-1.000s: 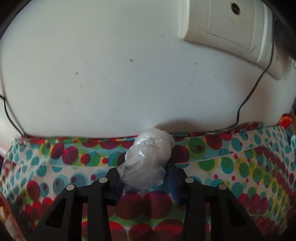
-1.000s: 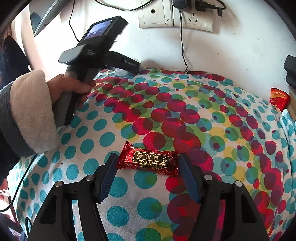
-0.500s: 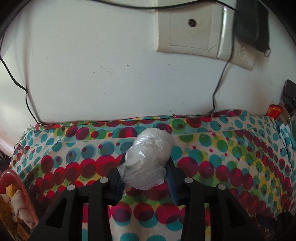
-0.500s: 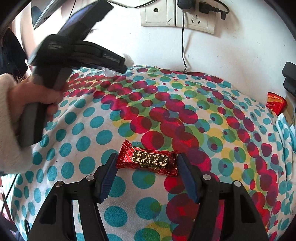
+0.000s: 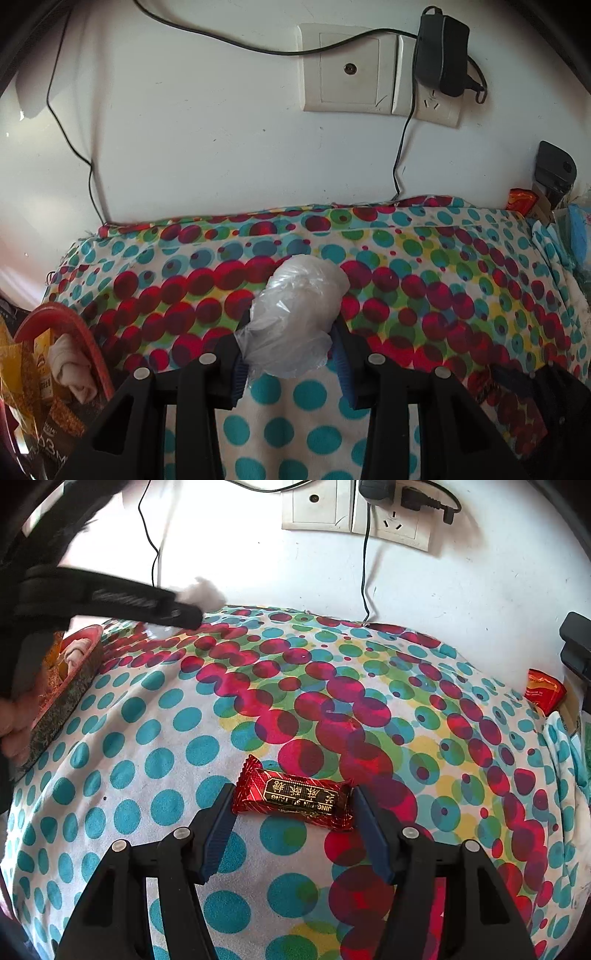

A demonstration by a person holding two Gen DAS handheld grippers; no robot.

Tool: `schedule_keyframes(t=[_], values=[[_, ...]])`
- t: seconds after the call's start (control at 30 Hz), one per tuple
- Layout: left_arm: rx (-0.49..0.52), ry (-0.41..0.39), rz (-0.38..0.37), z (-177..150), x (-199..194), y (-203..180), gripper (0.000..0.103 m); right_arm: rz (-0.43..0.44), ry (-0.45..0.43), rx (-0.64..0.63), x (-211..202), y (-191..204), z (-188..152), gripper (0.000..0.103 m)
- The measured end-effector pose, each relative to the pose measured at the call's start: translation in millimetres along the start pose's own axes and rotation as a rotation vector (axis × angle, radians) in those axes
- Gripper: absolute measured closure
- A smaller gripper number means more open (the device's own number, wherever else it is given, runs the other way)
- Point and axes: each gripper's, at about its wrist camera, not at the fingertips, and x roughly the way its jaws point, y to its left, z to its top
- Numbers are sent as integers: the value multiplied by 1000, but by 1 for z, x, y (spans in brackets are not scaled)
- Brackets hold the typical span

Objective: Organize objects
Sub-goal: 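Carry the plastic-wrapped bundle onto the red tray and open the left tool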

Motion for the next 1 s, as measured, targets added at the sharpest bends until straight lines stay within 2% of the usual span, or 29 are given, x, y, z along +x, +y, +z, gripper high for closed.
schedule_keyframes(t=[0.63, 0.9, 1.0], values=[[-51, -34, -35, -86, -95, 1, 63, 9, 1, -22, 0, -5, 1, 40], [-64, -53, -8, -126, -131, 13, 63, 8, 1, -27, -1, -4, 1, 40], [-68, -68, 31, -137, -141, 24, 63, 23, 1, -41, -2, -4, 1, 39]])
